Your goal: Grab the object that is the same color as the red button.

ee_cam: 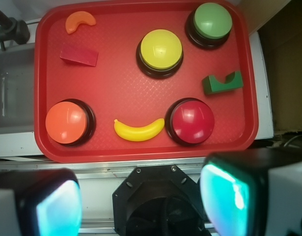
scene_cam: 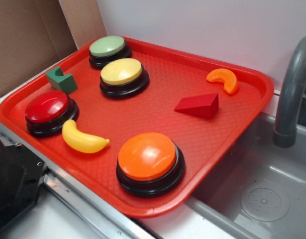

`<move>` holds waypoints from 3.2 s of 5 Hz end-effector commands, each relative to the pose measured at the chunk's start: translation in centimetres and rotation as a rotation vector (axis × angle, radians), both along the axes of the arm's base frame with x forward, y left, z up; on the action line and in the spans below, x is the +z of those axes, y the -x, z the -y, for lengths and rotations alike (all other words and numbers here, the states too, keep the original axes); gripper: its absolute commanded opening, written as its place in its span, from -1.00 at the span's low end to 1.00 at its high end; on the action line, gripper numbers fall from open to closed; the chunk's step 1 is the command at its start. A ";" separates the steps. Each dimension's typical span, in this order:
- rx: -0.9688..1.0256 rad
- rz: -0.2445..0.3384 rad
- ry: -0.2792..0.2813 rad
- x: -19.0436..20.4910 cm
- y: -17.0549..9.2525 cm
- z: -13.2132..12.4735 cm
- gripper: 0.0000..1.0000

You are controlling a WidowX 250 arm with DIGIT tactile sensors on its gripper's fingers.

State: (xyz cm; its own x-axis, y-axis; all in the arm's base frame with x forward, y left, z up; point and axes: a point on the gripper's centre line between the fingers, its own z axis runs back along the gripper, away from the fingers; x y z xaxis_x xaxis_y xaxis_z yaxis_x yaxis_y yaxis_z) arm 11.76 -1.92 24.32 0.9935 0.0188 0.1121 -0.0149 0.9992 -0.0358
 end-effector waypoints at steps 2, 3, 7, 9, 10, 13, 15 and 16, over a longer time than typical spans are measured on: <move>-0.251 -0.020 -0.062 -0.4 -5.0 3.6 1.00; -0.500 -0.019 -0.139 -2.5 -8.9 8.6 1.00; -1.415 0.057 -0.224 -12.9 -15.4 11.6 1.00; -1.478 -0.004 -0.148 -16.0 -15.4 11.8 1.00; -1.479 -0.009 -0.126 -17.3 -15.8 13.7 1.00; -1.402 -0.086 -0.140 -20.3 -16.4 13.8 1.00; -1.401 -0.092 -0.121 -21.9 -14.5 13.5 -1.00; -1.397 -0.092 -0.112 -22.6 -13.7 14.2 -1.00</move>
